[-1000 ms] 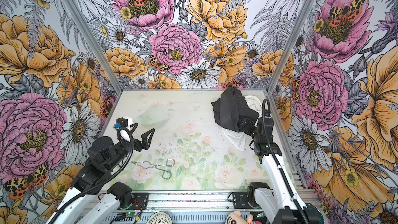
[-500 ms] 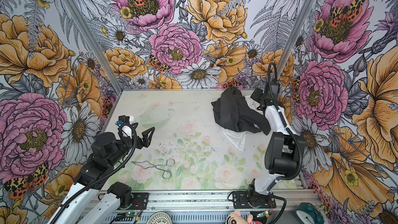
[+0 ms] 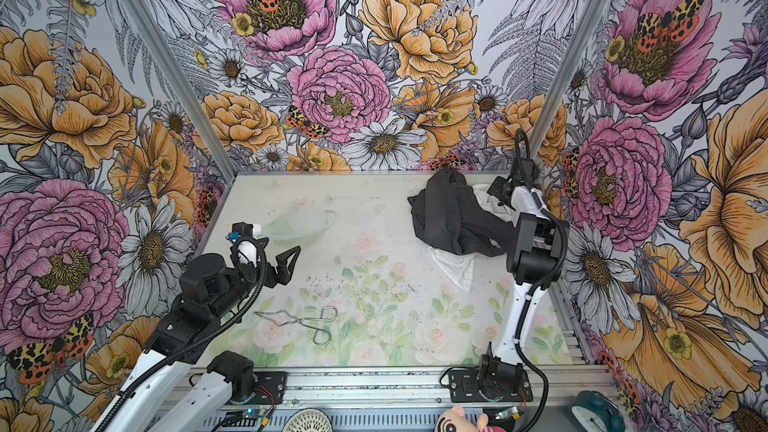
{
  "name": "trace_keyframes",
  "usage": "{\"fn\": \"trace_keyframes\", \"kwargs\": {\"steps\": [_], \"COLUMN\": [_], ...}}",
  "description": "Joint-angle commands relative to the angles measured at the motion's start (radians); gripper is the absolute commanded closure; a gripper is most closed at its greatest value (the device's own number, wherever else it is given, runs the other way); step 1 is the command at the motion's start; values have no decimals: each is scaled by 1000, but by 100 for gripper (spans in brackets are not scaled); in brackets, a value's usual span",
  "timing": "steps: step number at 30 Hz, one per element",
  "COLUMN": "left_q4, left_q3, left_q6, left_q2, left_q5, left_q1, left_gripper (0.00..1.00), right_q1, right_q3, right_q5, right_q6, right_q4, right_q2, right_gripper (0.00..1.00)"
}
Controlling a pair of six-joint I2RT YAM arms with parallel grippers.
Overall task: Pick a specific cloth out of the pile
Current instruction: 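Reach the right gripper past the grey denim toward the white shirt beneath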
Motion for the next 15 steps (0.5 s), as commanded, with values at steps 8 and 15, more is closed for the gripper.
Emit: {"fn": "trace_keyframes", "kwargs": {"steps": [8, 15], "left_q4": [-2, -2], "left_q3": [-7, -7], "left_q6": [-7, -7], "left_q2": [2, 8], "left_q5": [21, 23], "left_q1": [15, 20], "left_gripper": [1, 1], "right_q1": [0, 2], "right_q3": [229, 318], "right_q5": [-103, -134], "right_q6": [-67, -72], "right_q4": [-173, -226], "right_q2": [175, 256], "right_gripper": [24, 40]}}
